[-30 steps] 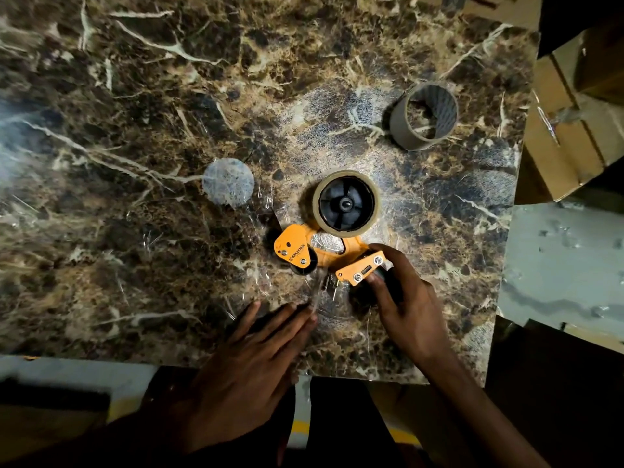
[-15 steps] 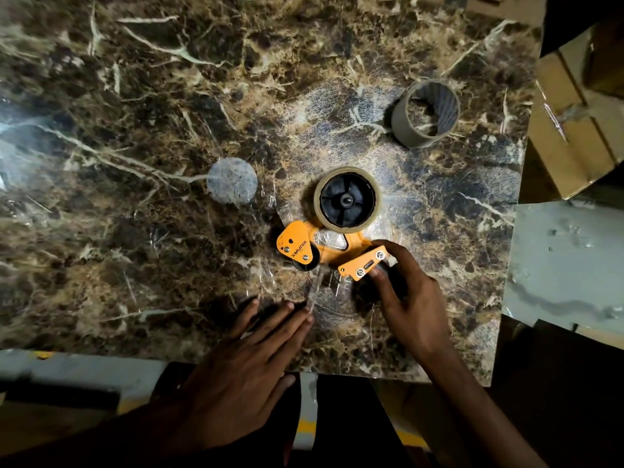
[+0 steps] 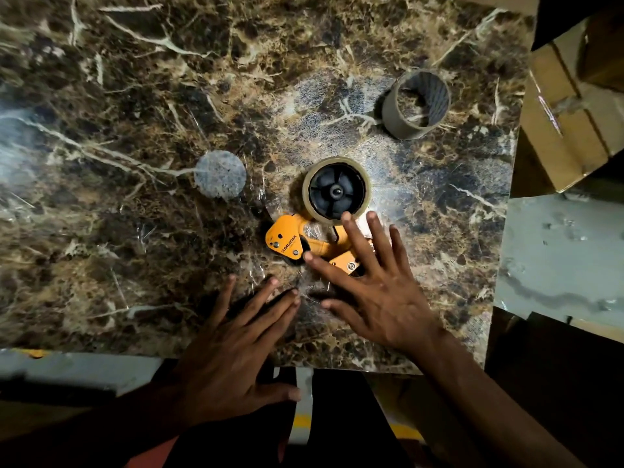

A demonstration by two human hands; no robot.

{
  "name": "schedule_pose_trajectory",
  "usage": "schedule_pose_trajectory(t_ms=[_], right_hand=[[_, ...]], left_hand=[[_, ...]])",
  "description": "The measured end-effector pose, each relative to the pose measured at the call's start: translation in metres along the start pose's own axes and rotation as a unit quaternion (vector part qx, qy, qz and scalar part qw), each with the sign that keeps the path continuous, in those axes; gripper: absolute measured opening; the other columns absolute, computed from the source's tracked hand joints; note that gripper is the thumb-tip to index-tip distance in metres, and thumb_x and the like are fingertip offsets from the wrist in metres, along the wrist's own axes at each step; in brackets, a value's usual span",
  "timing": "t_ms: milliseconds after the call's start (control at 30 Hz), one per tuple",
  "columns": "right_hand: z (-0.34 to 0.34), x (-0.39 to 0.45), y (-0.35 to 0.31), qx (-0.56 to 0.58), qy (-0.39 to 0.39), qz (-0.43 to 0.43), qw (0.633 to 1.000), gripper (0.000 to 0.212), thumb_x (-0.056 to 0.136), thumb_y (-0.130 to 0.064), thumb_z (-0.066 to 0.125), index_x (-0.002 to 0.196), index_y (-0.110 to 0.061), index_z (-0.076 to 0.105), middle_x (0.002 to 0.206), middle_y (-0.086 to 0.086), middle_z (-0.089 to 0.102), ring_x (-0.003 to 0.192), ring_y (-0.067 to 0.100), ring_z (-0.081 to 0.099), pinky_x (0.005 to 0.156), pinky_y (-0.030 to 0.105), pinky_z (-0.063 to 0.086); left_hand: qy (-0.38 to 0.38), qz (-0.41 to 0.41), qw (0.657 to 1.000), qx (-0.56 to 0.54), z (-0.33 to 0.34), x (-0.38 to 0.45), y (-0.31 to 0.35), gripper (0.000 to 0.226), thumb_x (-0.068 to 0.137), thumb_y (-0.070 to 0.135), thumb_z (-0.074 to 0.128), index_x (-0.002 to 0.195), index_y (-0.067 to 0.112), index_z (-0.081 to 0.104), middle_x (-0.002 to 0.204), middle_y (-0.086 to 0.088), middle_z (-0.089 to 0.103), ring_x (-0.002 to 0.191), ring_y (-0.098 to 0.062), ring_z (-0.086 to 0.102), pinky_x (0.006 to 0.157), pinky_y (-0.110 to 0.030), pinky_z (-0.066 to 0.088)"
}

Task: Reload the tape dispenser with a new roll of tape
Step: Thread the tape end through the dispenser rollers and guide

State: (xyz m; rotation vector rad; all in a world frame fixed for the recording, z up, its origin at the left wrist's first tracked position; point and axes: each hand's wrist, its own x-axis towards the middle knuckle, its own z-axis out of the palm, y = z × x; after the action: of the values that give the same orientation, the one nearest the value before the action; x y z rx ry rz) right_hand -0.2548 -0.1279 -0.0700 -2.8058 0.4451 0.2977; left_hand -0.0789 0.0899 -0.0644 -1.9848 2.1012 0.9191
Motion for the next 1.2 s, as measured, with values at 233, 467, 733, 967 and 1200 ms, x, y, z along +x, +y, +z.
schedule_pose_trajectory(t_ms=[233,467,733,967,1200], right_hand=[[0.001,0.015,-0.003,-0.001,0.015,0.057,0.998,0.083,0.104,-0.028,0.050,0.162,-0.050,-0.006,0.170,0.009,-0.029,0.158,0.049,0.000,0.120,0.068,0.028],[-0.024,0.062,0.008,0.020,0.023,0.082,0.996,0.089,0.103,-0.015,0.045,0.161,-0.040,-0.017,0.175,0.010,-0.010,0.159,0.044,0.004,0.119,0.063,0.035],[-0.068,0.124,0.035,-0.132,-0.025,-0.165,0.977,0.130,0.072,-0.078,0.070,0.166,-0.023,0.001,0.174,0.016,0.000,0.159,0.044,-0.003,0.122,0.073,0.005],[-0.062,0.147,0.023,-0.153,-0.081,-0.249,0.953,0.119,0.077,-0.074,0.067,0.167,-0.022,0.008,0.175,0.012,0.004,0.161,0.035,0.004,0.123,0.072,-0.003],[-0.054,0.148,0.017,-0.091,-0.050,-0.244,0.964,0.087,0.092,-0.052,0.061,0.162,-0.014,0.029,0.168,0.015,0.032,0.156,0.036,0.028,0.122,0.071,0.015]], left_hand=[[0.027,0.007,1.000,0.004,-0.010,0.003,-0.010,0.115,0.087,0.096,0.034,0.166,0.012,0.031,0.177,0.000,0.020,0.165,-0.028,0.010,0.123,-0.075,0.011],[0.061,0.001,0.998,-0.010,-0.024,0.020,-0.029,0.106,0.093,0.090,0.031,0.166,0.012,0.032,0.175,-0.001,0.025,0.165,-0.028,0.010,0.123,-0.075,0.013],[0.082,0.010,0.996,0.015,-0.023,0.019,-0.038,0.102,0.095,0.087,0.029,0.160,0.009,0.045,0.172,-0.004,0.033,0.163,-0.031,0.019,0.122,-0.074,0.021],[0.087,0.016,0.996,0.001,-0.025,0.019,-0.039,0.102,0.094,0.088,0.036,0.158,0.009,0.048,0.170,-0.004,0.037,0.163,-0.030,0.020,0.120,-0.074,0.024],[0.087,0.001,0.996,0.005,-0.026,0.021,-0.041,0.104,0.093,0.089,0.034,0.160,0.010,0.045,0.171,-0.004,0.036,0.163,-0.029,0.020,0.122,-0.071,0.025]])
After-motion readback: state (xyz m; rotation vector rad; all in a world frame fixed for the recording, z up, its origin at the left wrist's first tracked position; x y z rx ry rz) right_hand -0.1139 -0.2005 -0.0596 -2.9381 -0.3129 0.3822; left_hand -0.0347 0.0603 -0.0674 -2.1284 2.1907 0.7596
